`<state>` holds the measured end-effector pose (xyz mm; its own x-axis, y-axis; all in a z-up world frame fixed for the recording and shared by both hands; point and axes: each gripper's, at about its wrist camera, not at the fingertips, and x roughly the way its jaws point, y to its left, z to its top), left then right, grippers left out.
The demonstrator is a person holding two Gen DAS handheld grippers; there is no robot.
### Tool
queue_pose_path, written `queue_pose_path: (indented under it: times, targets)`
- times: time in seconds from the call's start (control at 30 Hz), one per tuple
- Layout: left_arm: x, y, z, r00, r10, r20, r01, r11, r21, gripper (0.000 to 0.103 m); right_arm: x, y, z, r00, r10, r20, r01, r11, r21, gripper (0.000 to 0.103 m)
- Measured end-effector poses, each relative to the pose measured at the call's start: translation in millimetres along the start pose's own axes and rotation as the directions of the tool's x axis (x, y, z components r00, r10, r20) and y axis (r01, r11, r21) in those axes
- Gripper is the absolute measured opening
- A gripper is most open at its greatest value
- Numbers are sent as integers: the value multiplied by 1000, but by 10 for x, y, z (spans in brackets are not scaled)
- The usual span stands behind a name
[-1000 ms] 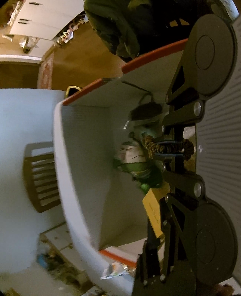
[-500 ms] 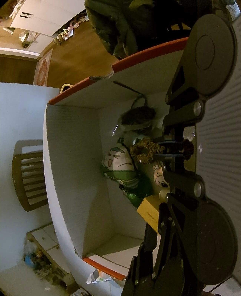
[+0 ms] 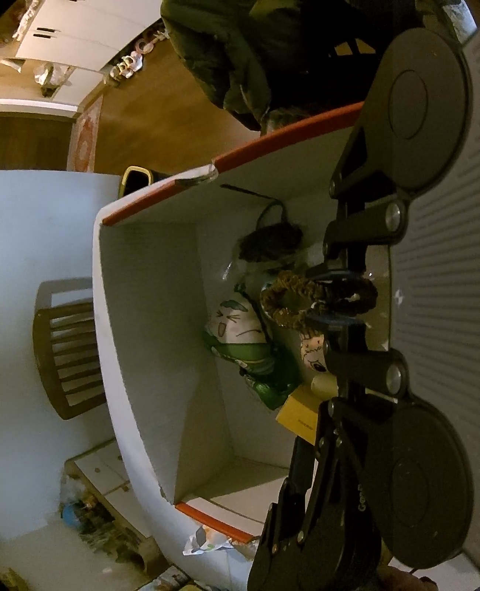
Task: Organize objects
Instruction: 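Lower both items into the shoebox and open both grippers, then withdraw both grippers from the shoebox back toward the table items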
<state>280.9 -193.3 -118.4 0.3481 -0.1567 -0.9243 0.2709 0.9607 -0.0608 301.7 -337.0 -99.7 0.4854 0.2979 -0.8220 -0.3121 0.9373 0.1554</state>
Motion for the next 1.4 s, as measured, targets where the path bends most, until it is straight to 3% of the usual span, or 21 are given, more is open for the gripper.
queue_pose_path:
  times: [0.1,0.17,0.27,0.37,1.07,1.4]
  targets:
    - [-98,23,-45,999,-25,32,25,1000,-11,41,-81,8,-14,1000,15,21,-15,1000,8,20]
    - [-172,-6,-51,998,-29,59,30,999,-12,51,-157,20,-31,999,15,42,-15,1000,9,23]
    - [-321,-62,-88,993,-30,117,28,999,18,57,-277,63,-57,997,23,73,-23,1000,0,34]
    - [-467,-73,-120,987,-33,156,28,999,39,57,-407,102,-76,994,38,103,-37,999,-5,45]
    - [-1385,67,-589,926,-90,366,64,995,81,67,-1169,528,-300,968,63,242,-60,998,-19,52]
    - [-1706,398,-756,905,-96,414,60,993,97,80,-1363,896,-394,960,34,279,-32,999,-13,58]
